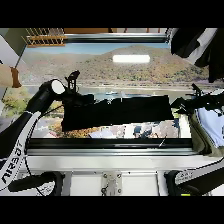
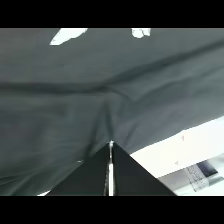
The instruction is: Fold the clothes and pants, and hang the long-sleeved shirts on hangers.
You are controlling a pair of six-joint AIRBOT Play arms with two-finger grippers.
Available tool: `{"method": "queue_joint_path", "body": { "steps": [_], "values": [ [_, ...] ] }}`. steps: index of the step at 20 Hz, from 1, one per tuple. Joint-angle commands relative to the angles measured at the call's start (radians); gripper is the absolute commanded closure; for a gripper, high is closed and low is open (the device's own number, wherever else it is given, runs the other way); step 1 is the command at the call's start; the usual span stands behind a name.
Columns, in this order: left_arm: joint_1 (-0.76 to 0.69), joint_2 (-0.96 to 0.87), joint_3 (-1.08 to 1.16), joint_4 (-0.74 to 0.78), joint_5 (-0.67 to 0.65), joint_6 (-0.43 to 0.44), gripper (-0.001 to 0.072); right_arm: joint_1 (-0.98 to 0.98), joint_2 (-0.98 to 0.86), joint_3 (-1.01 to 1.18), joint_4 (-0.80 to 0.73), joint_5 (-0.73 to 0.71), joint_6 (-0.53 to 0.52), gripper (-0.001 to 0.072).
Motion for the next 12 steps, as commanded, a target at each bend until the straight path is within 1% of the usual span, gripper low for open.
{"method": "queue_joint_path", "body": {
  "steps": [1, 3, 4, 5, 6, 7, 8, 9, 11, 12],
  "values": [
    [-0.079, -0.027, 0.011, 0.001, 0.044, -0.023, 0.0700, 0.042, -0.055, -0.003, 0.088, 0.013, -0.037, 0.0076],
    [-0.103, -0.068, 0.046, 0.001, 0.043, -0.026, 0.0700, 0.085, -0.066, -0.003, 0.107, 0.016, -0.037, 0.0077],
    [-0.114, -0.092, 0.071, 0.000, 0.042, -0.026, 0.0700, 0.106, -0.069, -0.003, 0.106, 0.015, -0.037, 0.0111],
    [-0.126, -0.117, 0.100, 0.001, 0.038, -0.026, 0.0700, 0.125, -0.071, -0.003, 0.108, 0.015, -0.038, 0.0248],
    [-0.136, -0.138, 0.125, 0.001, 0.037, -0.026, 0.0701, 0.139, -0.071, -0.003, 0.108, 0.014, -0.045, 0.0369],
    [-0.146, -0.161, 0.152, 0.001, 0.036, -0.026, 0.0700, 0.148, -0.071, -0.003, 0.108, 0.015, -0.060, 0.0457],
    [-0.156, -0.186, 0.183, 0.001, 0.032, -0.026, 0.0700, 0.152, -0.069, -0.003, 0.107, 0.015, -0.063, 0.0589],
    [-0.163, -0.213, 0.214, 0.001, 0.024, -0.026, 0.0700, 0.152, -0.062, -0.003, 0.106, 0.014, -0.063, 0.0702],
    [-0.179, -0.260, 0.256, 0.000, 0.018, -0.026, 0.0700, 0.138, -0.022, 0.002, 0.086, 0.014, -0.052, 0.0700],
    [-0.190, -0.280, 0.269, 0.002, 0.019, -0.026, 0.0700, 0.135, 0.009, 0.016, 0.043, 0.018, -0.022, 0.0700]
  ]
}}
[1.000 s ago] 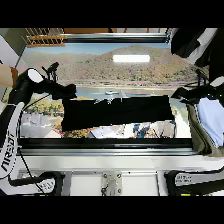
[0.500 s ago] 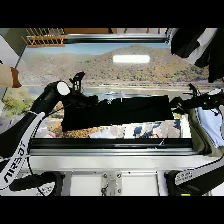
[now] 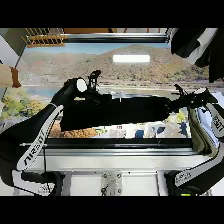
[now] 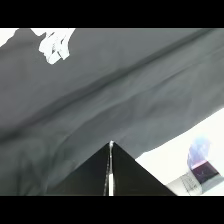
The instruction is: Fold the clothes and pants, and hang the long-sleeved shirts on hangers.
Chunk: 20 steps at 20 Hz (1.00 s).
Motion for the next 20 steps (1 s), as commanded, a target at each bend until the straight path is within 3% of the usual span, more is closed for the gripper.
{"method": "queue_joint_path", "body": {
  "steps": [1, 4, 10, 14, 20],
  "values": [
    [-0.037, -0.086, 0.071, 0.000, -0.006, -0.001, 0.0701, -0.006, 0.080, 0.040, -0.082, 0.030, 0.063, 0.0700],
    [-0.074, -0.169, 0.131, -0.001, -0.008, -0.001, 0.0700, 0.002, 0.167, 0.164, -0.217, 0.139, 0.136, 0.0700],
    [-0.144, -0.392, 0.378, -0.131, -0.018, 0.000, 0.0700, 0.121, 0.266, 0.444, -0.231, 0.356, 0.291, 0.0700],
    [-0.188, -0.510, 0.516, -0.130, -0.049, -0.002, 0.0701, 0.249, 0.275, 0.563, -0.231, 0.381, 0.362, 0.0700],
    [-0.201, -0.575, 0.593, -0.129, -0.075, -0.035, 0.0701, 0.406, 0.275, 0.619, -0.238, 0.375, 0.365, 0.0700]
  ]
}}
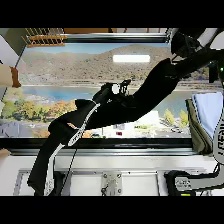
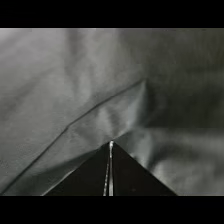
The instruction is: Fold the clothes and pants, and hang the long-sleeved shirts on hangers.
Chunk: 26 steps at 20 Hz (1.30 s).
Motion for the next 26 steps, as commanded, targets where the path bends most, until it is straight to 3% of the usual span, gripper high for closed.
{"method": "queue_joint_path", "body": {
  "steps": [1, 5, 11, 18, 24, 25, 26],
  "values": [
    [0.000, -0.023, 0.030, -0.002, -0.017, -0.012, 0.0700, 0.084, 0.002, 0.028, -0.007, -0.002, 0.021, 0.0700],
    [0.068, 0.039, 0.030, 0.010, -0.058, -0.011, 0.0701, 0.135, 0.002, 0.028, -0.007, -0.011, 0.029, 0.0700],
    [0.270, 0.206, 0.030, 0.148, -0.155, -0.010, 0.0700, 0.262, -0.014, 0.029, -0.006, -0.069, 0.075, 0.0700],
    [0.512, 0.374, 0.030, 0.164, -0.213, 0.012, 0.0701, 0.491, -0.124, 0.029, -0.006, -0.225, 0.180, 0.0700],
    [0.636, 0.452, 0.029, 0.164, -0.270, 0.045, 0.0701, 0.680, -0.299, 0.029, -0.006, -0.382, 0.198, 0.0699],
    [0.648, 0.462, 0.029, 0.164, -0.270, 0.045, 0.0701, 0.706, -0.334, 0.029, -0.003, -0.439, 0.198, 0.0686],
    [0.657, 0.470, 0.029, 0.164, -0.270, 0.045, 0.0701, 0.731, -0.365, 0.029, 0.001, -0.498, 0.198, 0.0590]
  ]
}}
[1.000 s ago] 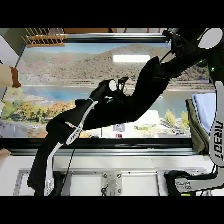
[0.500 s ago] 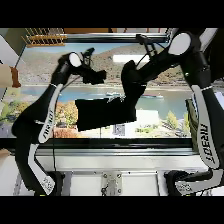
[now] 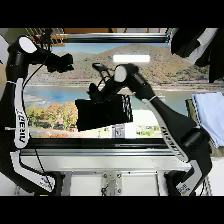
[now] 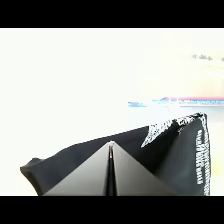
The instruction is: Fold the clothes and pants, and hang the long-sleeved shirts on hangers.
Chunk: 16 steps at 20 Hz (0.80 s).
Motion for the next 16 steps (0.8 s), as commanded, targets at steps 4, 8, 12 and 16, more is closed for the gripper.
{"method": "queue_joint_path", "body": {
  "steps": [4, 8, 12, 16],
  "values": [
    [0.050, 0.061, -0.001, 0.001, -0.004, 0.010, 0.0700, 0.143, -0.147, 0.001, 0.229, -0.271, -0.097, 0.0098],
    [0.050, 0.117, -0.006, 0.002, 0.008, 0.019, 0.0701, 0.074, -0.063, -0.024, 0.164, -0.223, -0.141, 0.0098],
    [0.045, 0.271, -0.244, -0.002, 0.101, 0.040, 0.0700, -0.125, 0.124, -0.299, 0.067, -0.197, -0.155, 0.0097],
    [-0.003, 0.439, -0.557, -0.007, 0.157, 0.078, 0.0700, -0.426, 0.260, -0.631, 0.044, -0.195, -0.164, 0.0096]
  ]
}}
